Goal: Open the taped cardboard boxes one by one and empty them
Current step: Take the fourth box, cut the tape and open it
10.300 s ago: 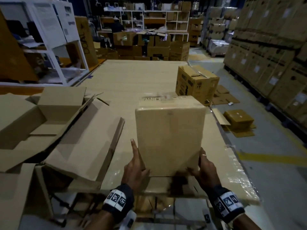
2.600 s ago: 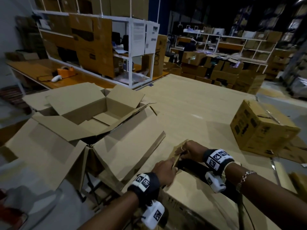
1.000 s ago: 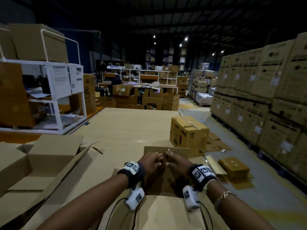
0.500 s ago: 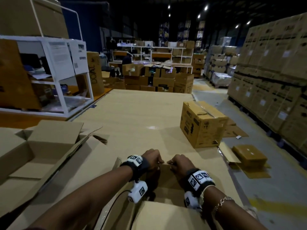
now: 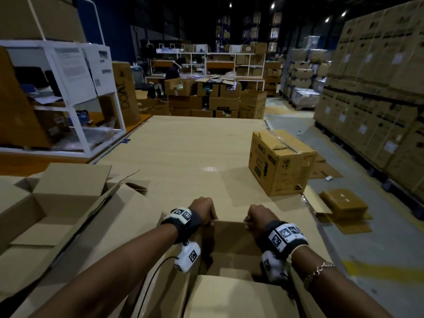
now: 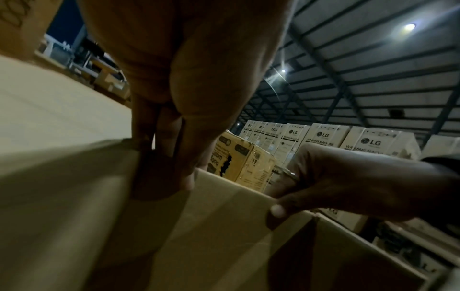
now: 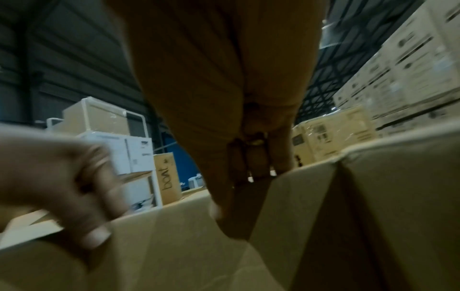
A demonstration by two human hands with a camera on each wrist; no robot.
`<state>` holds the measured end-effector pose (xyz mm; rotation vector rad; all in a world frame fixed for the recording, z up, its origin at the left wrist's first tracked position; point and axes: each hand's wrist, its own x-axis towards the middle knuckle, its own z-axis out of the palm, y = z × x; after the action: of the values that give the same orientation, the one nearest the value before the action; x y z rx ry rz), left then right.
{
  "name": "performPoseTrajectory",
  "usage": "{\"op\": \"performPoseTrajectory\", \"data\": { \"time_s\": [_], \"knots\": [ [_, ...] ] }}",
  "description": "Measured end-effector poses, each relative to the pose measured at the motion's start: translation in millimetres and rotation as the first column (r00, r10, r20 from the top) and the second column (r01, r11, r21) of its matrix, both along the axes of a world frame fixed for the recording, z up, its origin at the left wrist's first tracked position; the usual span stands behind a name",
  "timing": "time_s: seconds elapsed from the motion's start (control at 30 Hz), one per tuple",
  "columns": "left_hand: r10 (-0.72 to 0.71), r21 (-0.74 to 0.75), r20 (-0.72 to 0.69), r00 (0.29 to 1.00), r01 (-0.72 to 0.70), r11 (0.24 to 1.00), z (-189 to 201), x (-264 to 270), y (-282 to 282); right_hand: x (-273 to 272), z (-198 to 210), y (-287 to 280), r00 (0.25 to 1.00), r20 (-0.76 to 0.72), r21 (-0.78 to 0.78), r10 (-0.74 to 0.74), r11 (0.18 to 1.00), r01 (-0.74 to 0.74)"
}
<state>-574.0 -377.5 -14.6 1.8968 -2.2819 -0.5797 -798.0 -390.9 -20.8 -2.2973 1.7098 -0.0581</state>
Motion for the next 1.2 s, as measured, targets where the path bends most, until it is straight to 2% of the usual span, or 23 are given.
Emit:
{"op": "performPoseTrajectory", "data": {
  "time_s": [0.23,0.4,0.5,0.63,0.73,0.8,0.93,1.0,1.07,1.2],
  "knots": [
    [0.001,-0.016,-0.049,0.999,-0.002,1.000,-8.4,12.1,2.0,-5.7,-4.4,-4.3,0.996,-0.087,-0.007,-0.025,1.000,0.025],
    [-0.039,-0.002,-0.062,0.997,0.039,0.999,-2.0,15.1,6.9,-8.6,4.6,0.3,0.998,-0.063,0.015,-0.015,1.000,0.016],
    [-0.103,-0.003,-0.066,0.993,0.103,0.995,9.0,19.8,11.8,-17.1,23.5,2.5,1.000,0.001,0.034,0.017,0.999,-0.017],
    [-0.210,-0.040,-0.056,0.976,0.208,0.977,43.1,18.8,29.1,-22.8,71.2,20.1,0.994,0.070,-0.006,0.080,0.997,-0.080],
    [-0.295,-0.050,-0.059,0.954,0.293,0.955,72.6,9.9,57.1,-21.9,100.9,53.9,0.985,0.106,-0.009,0.139,0.990,-0.138],
    [-0.350,0.006,-0.069,0.934,0.352,0.936,77.5,2.1,82.3,-20.5,109.2,85.3,0.980,0.083,0.054,0.183,0.981,-0.187],
    [-0.484,0.154,-0.027,0.875,0.482,0.863,69.4,-19.2,143.5,-17.6,97.6,151.6,0.970,0.029,0.235,0.241,0.941,-0.241],
    [-0.497,0.137,0.002,0.868,0.492,0.860,66.7,-28.2,164.7,-12.9,89.0,179.2,0.959,-0.032,0.293,0.280,0.920,-0.259],
    [-0.450,0.063,0.017,0.893,0.448,0.892,63.1,-29.6,174.0,-10.7,88.5,198.8,0.952,-0.121,0.239,0.280,0.940,-0.245],
    [-0.338,-0.128,-0.045,0.940,0.331,0.935,71.9,-19.5,190.9,-20.4,108.2,230.4,0.970,-0.100,0.023,0.222,0.975,-0.221]
  ]
}}
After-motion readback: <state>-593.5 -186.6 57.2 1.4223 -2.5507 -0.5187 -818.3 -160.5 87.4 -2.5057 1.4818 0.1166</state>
